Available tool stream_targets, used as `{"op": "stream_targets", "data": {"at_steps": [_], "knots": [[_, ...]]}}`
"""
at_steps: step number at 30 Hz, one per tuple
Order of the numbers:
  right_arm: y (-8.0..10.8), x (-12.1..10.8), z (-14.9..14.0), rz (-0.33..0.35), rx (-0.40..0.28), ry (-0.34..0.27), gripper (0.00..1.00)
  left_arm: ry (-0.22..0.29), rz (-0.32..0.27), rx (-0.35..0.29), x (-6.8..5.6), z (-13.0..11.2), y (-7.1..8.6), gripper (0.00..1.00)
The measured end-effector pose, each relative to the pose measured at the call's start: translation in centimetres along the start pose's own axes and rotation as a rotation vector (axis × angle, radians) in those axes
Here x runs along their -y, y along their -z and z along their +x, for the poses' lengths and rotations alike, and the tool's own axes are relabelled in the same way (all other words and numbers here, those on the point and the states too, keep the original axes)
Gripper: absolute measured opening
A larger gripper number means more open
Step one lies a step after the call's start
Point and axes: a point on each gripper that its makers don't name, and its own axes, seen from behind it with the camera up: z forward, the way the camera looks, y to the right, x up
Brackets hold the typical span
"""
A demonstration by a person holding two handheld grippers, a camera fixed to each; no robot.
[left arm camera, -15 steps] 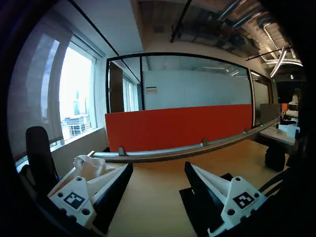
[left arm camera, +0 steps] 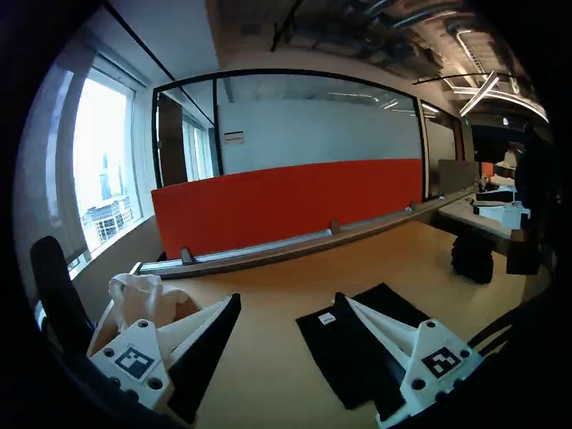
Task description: Fold towel
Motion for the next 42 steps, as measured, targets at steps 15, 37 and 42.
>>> {"op": "stream_targets", "data": {"at_steps": [15, 37, 42], "knots": [[0.8, 5.1, -4.1, 0.272, 0.187, 0.078, 1.0, -0.083, -0.2, 0.137, -4.7, -3.4, 0.7, 0.97], [0.5, 8.2, -11.2, 0.402, 0.319, 0.127, 1.0, -0.154, -0.307, 0.253, -8.7, -11.4, 0.1, 0.97], [0.4, 9.1, -13.1, 0.422, 0.341, 0.14, 1.0, -0.145, -0.318, 0.273, -9.3, -13.1, -0.4, 0.97]]}}
